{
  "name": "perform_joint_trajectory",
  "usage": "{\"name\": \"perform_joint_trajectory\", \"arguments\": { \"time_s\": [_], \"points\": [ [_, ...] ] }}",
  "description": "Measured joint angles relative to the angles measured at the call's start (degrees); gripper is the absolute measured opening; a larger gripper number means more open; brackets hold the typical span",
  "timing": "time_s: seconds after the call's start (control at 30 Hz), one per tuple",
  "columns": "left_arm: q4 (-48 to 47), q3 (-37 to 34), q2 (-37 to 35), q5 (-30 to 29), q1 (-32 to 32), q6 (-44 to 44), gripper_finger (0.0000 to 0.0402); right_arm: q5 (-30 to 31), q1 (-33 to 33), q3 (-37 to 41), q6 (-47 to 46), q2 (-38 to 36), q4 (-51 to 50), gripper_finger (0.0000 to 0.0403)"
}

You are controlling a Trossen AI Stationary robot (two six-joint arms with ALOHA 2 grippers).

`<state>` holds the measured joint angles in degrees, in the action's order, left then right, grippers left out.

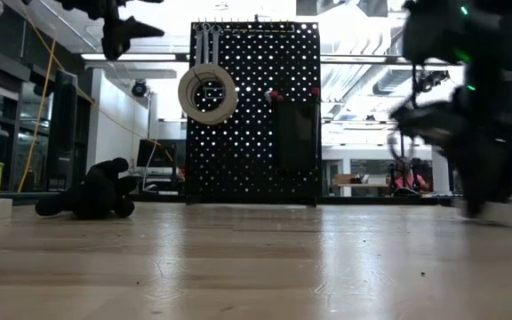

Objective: Hang tools onto peg board
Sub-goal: Hang the right tape onto the peg board

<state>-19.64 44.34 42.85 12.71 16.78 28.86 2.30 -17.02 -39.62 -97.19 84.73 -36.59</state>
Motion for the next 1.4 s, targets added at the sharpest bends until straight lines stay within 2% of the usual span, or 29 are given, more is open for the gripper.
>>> {"name": "perform_joint_trajectory", "arguments": {
  "time_s": [0.07,0.17,0.23,0.33,0.47,0.63,0.73,1.0,1.23,1.4],
  "points": [
    [0.40,0.00,0.10,-3.02,-2.80,0.51,0.0211,3.64,0.57,-0.59,1.14,-0.04,5.74,0.0043],
    [0.33,-0.02,0.69,-7.85,-6.42,0.55,0.0211,6.04,1.60,-1.10,3.07,-0.07,16.84,0.0043],
    [0.28,-0.02,1.27,-9.86,-8.38,0.94,0.0211,8.23,1.66,-2.79,4.42,-0.04,17.15,0.0043],
    [0.27,-0.02,2.31,-10.95,-10.73,1.14,0.0211,9.71,1.49,-7.94,7.80,-0.27,8.81,0.0043],
    [0.33,-0.02,3.88,-12.02,-13.01,1.14,0.0211,9.02,0.63,-16.84,10.84,-0.44,-11.13,0.0043],
    [2.09,-0.04,6.89,-12.18,-14.83,1.12,0.0211,7.91,-1.65,-22.53,4.75,-0.43,-32.28,0.0043],
    [3.83,-0.04,9.20,-12.18,-15.68,1.10,0.0211,6.16,-3.35,-20.97,-0.09,-0.48,-34.79,0.0043],
    [7.54,-0.04,14.57,-11.92,-18.34,1.13,0.0211,-2.39,-9.79,-10.54,-13.02,-0.65,-29.21,0.0043],
    [8.90,-0.02,16.67,-11.89,-19.64,2.20,0.0211,-2.56,-13.54,-2.73,-21.53,-3.24,-17.35,0.0043],
    [9.33,-0.03,16.57,-11.90,-19.61,2.55,0.0211,-4.66,-14.70,0.53,-23.40,-5.05,-17.15,0.0043]
  ]
}}
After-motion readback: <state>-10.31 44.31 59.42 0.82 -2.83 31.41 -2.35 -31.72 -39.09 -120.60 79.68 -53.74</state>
